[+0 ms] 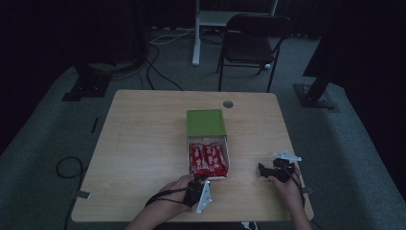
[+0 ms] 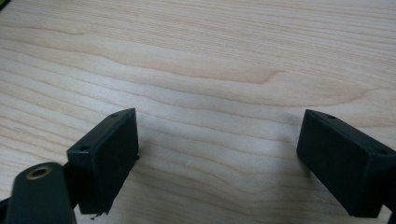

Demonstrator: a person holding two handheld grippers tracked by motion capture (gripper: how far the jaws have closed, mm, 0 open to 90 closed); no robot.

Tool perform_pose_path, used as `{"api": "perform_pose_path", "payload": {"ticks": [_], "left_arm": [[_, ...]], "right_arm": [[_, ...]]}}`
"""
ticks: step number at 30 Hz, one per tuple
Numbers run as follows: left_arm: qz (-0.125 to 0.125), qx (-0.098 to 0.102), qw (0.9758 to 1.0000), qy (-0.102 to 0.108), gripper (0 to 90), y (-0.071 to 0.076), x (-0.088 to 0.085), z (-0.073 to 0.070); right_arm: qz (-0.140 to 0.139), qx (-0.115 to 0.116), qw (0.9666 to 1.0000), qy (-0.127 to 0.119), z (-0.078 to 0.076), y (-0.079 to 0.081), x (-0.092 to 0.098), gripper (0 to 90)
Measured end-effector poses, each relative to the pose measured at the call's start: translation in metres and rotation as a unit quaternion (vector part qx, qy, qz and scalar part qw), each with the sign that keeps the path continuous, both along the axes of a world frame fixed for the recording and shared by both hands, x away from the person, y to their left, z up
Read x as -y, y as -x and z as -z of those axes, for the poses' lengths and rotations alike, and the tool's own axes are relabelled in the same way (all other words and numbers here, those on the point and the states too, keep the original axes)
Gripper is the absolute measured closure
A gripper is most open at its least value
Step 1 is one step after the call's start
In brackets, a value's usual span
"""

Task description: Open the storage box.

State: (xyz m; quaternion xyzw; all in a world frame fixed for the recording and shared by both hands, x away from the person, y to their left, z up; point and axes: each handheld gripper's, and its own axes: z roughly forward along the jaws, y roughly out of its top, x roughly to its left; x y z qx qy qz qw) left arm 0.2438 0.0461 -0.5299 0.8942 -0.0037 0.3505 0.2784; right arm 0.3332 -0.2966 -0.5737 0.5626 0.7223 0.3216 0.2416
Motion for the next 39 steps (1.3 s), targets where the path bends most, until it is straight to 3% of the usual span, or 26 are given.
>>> {"api": "perform_pose_path", "payload": {"ticks": [1, 3, 9, 10, 19, 22, 27, 31, 32, 37, 39], "left_arm": [[0.0, 0.0, 1.0, 0.0, 69.5, 0.0, 0.0, 0.0], [0.008, -0.017, 0.9996, 0.023, 69.5, 0.001, -0.003, -0.005], [0.016, -0.025, 0.9989, 0.037, 68.0, 0.001, -0.008, -0.009], [0.018, -0.034, 0.9979, 0.053, 68.0, 0.003, -0.01, -0.01], [0.02, -0.05, 0.9962, 0.069, 67.2, 0.007, -0.026, -0.009], [0.016, -0.061, 0.9949, 0.079, 67.2, 0.008, -0.036, -0.007], [0.011, -0.066, 0.9951, 0.073, 66.4, 0.009, -0.045, -0.001], [0.007, -0.082, 0.9939, 0.074, 65.8, 0.009, -0.052, 0.005], [0.001, -0.091, 0.9925, 0.081, 64.8, 0.008, -0.056, 0.006], [-0.015, -0.102, 0.9912, 0.083, 64.7, 0.004, -0.067, 0.009], [-0.029, -0.109, 0.9889, 0.097, 64.7, 0.0, -0.076, 0.009]], "right_arm": [[0.0, 0.0, 1.0, 0.0, 0.0, 0.0, 0.0, 12.3], [0.0, 0.0, 1.0, 0.0, 0.0, 0.0, 0.0, 12.2], [0.0, 0.0, 1.0, 0.0, 0.0, 0.0, 0.0, 12.2], [0.0, 0.0, 1.0, 0.0, 0.0, 0.0, 0.0, 12.2], [0.0, 0.0, 1.0, 0.0, 0.0, 0.0, 0.0, 12.2], [0.0, 0.0, 1.0, 0.0, 0.0, 0.0, 0.0, 12.3], [-0.001, 0.0, 1.0, 0.001, 0.0, 0.0, 0.0, 12.2], [0.0, 0.0, 1.0, 0.0, 0.0, 0.0, 0.0, 12.2], [0.0, 0.0, 1.0, 0.0, 0.0, 0.0, 0.0, 12.2], [0.0, 0.0, 1.0, 0.0, 0.0, 0.0, 0.0, 12.2], [-0.001, 0.0, 1.0, 0.001, 0.0, 0.0, 0.0, 12.2]]}}
